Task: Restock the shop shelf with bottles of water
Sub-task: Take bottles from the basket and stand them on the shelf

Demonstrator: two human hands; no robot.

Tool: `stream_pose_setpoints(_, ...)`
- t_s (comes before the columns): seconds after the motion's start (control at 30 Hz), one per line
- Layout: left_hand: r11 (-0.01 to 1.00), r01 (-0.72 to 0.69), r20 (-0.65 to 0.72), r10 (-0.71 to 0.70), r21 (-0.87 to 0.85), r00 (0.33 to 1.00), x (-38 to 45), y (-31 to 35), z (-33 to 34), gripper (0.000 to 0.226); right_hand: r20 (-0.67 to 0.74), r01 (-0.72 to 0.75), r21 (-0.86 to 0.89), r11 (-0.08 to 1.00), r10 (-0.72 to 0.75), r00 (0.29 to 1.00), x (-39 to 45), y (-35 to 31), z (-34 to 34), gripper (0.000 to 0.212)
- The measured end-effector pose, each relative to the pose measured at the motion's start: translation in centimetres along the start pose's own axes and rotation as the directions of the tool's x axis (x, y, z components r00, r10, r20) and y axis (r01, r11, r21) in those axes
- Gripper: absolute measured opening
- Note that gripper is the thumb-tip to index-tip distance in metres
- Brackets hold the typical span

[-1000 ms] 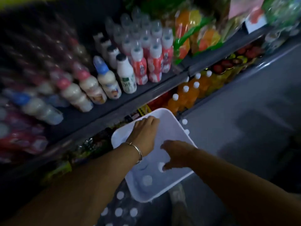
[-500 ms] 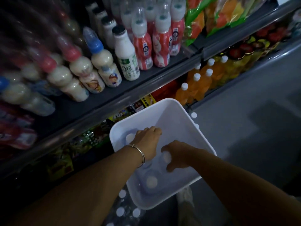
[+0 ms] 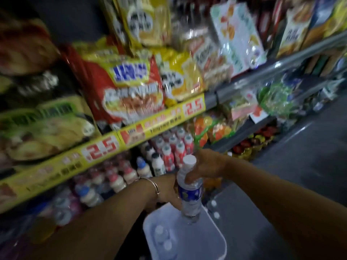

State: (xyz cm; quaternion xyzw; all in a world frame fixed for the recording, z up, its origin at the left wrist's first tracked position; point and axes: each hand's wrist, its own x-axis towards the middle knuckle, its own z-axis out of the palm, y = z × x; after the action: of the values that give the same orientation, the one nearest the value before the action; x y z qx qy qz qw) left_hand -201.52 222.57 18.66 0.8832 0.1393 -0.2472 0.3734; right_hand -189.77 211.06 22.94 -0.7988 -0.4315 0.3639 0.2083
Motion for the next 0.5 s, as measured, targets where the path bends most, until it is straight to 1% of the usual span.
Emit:
stream_pose_setpoints(0.03,0.999,-0.028,-0.038,0.026,-0.044,0.999,-1.5,1.9,-1.7,0.059,-0.039,0.018,0.014,1.000,-0.017,0.999,-1.0,-1.8,-2.0,0.026)
stream_pose_setpoints(0.07,0.997,-0.052,-0.072,0.047,-0.063,0.996,-3.2,4.0,-3.6,0.059,-0.085,0.036,0.029,0.999,-0.033,0.996,-2.1,-3.6,-4.0,0.025)
stream_pose_setpoints(0.13,0.991,-0.106,-0.154,0.092,-0.087,0.984,-6.5,7.7,-7.1,0.058,-0.177,0.074,0.061,0.995,-0.062,0.982,-4.0,-7.2,-7.7,0.034)
stream_pose_setpoints(0.17,0.984,-0.155,-0.206,0.133,-0.093,0.969,-8.1,9.5,-8.7,0.061,-0.213,0.100,0.070,0.993,-0.083,0.974,-5.1,-8.9,-9.4,0.037)
stream_pose_setpoints(0.2,0.974,-0.202,-0.255,0.170,-0.106,0.952,-9.6,11.0,-10.1,0.064,-0.254,0.133,0.082,0.988,-0.108,0.961,-6.2,-10.7,-11.1,0.035)
stream_pose_setpoints(0.23,0.963,-0.242,-0.301,0.197,-0.119,0.933,-10.7,12.2,-11.6,0.062,-0.292,0.163,0.093,0.982,-0.130,0.948,-7.4,-12.3,-12.7,0.027)
stream_pose_setpoints(0.27,0.952,-0.271,-0.339,0.211,-0.141,0.917,-11.9,13.3,-12.9,0.059,-0.327,0.199,0.107,0.974,-0.155,0.932,-8.7,-14.0,-14.1,0.024)
stream_pose_setpoints(0.33,0.938,-0.315,-0.414,0.232,-0.145,0.880,-14.3,15.5,-15.4,0.052,-0.399,0.295,0.143,0.945,-0.218,0.891,-10.8,-16.8,-16.9,0.041)
stream_pose_setpoints(0.47,0.900,-0.407,-0.556,0.262,-0.153,0.789,-19.4,19.8,-20.5,0.029,-0.511,0.459,0.186,0.869,-0.313,0.800,-14.0,-22.3,-21.6,0.036)
stream_pose_setpoints(0.5,0.893,-0.425,-0.583,0.267,-0.149,0.767,-20.7,20.8,-21.7,0.027,-0.523,0.498,0.193,0.845,-0.341,0.781,-14.6,-23.6,-22.6,0.044)
